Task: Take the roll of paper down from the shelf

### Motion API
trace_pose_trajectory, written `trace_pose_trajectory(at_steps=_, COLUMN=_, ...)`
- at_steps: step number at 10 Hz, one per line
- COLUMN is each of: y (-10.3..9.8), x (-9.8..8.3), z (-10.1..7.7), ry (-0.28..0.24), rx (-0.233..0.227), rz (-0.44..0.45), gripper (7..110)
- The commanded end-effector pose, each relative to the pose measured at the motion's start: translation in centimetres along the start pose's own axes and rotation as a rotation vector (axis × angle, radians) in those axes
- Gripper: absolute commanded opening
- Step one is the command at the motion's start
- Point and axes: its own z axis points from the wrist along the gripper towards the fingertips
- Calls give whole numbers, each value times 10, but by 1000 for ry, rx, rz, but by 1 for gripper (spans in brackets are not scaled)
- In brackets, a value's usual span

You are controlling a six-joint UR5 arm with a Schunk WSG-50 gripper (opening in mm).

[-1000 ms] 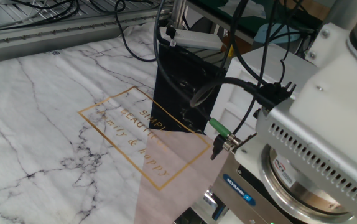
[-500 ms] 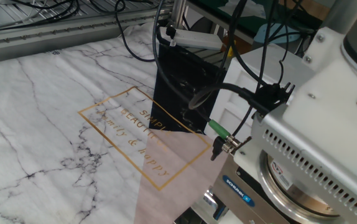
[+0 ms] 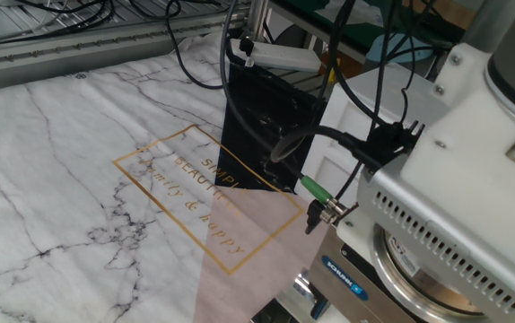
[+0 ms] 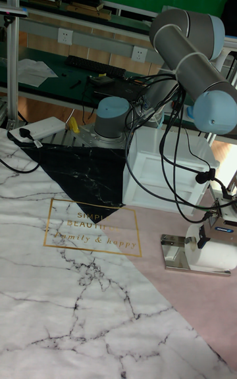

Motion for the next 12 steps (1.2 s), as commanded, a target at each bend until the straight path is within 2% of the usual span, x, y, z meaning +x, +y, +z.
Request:
trace_pose_trajectory(at_steps=1, y=4, x=0, z=-1, ry=7, rx=-23, rz=4, gripper=107)
trace_pose_trajectory(at_steps=6, y=6, x=-2, z=2, ry=10, rx=-32, rz=-3, gripper=107)
trace_pose_trajectory(at_steps=7, y=8, x=-1, z=2, ry=10, rx=-39, rz=-4, gripper=88)
trace_pose_trajectory(at_steps=12, y=7, x=4, z=6, ry=38, rx=-47, rz=-21, gripper=88)
